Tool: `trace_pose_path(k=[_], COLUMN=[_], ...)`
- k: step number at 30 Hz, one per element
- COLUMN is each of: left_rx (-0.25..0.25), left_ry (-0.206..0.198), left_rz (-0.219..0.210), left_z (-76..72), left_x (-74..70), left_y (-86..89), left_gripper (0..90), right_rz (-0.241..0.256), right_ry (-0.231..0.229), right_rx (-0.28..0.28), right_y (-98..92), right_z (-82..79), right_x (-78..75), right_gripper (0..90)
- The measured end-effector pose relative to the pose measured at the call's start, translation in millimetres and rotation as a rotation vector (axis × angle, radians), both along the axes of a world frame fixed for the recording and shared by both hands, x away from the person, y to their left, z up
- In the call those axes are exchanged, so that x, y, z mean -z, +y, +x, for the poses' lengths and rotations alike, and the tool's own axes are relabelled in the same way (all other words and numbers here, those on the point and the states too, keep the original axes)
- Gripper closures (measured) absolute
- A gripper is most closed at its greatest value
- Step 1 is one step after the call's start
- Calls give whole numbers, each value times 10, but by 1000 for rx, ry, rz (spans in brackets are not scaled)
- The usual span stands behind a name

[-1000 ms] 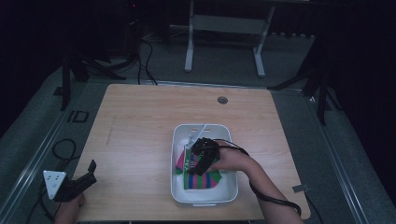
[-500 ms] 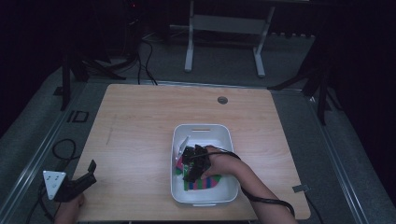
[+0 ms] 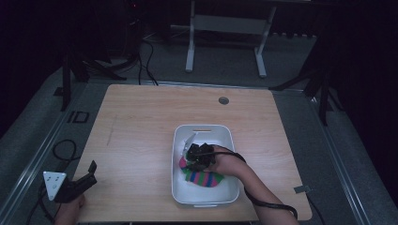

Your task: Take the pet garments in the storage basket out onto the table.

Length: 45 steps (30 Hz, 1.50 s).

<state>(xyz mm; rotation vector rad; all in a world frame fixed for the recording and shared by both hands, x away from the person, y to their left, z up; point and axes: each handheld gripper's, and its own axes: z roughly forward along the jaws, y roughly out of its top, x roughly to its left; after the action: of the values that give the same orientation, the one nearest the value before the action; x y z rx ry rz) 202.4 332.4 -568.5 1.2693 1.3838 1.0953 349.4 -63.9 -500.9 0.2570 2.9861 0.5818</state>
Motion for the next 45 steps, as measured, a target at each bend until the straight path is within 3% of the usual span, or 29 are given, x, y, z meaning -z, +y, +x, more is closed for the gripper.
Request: trace_pose_path(k=[3, 14, 16, 24, 36, 45], left_rx=[0, -3, -2, -3, -4, -6], left_ry=[0, -1, 0, -1, -1, -2], left_rz=[2, 3, 4, 2, 2, 4], left_z=[0, 2, 3, 4, 2, 7], left_x=[0, 1, 1, 1, 1, 3], left_y=[-1, -4, -2, -2, -2, -8], left_gripper=[9, 9, 10, 9, 9, 9], right_rz=[23, 193, 216, 292, 308, 315], right_ry=[-13, -72, -100, -165, -242, -237], right_rx=[-4, -26, -21, 7, 123, 253], right_y=[-77, -274, -308, -505, -1031, -1599], right_z=[-23, -111, -127, -121, -26, 63], right_x=[-151, -848, -967, -1304, -1532, -1519], right_gripper=[690, 689, 689, 689, 689, 688])
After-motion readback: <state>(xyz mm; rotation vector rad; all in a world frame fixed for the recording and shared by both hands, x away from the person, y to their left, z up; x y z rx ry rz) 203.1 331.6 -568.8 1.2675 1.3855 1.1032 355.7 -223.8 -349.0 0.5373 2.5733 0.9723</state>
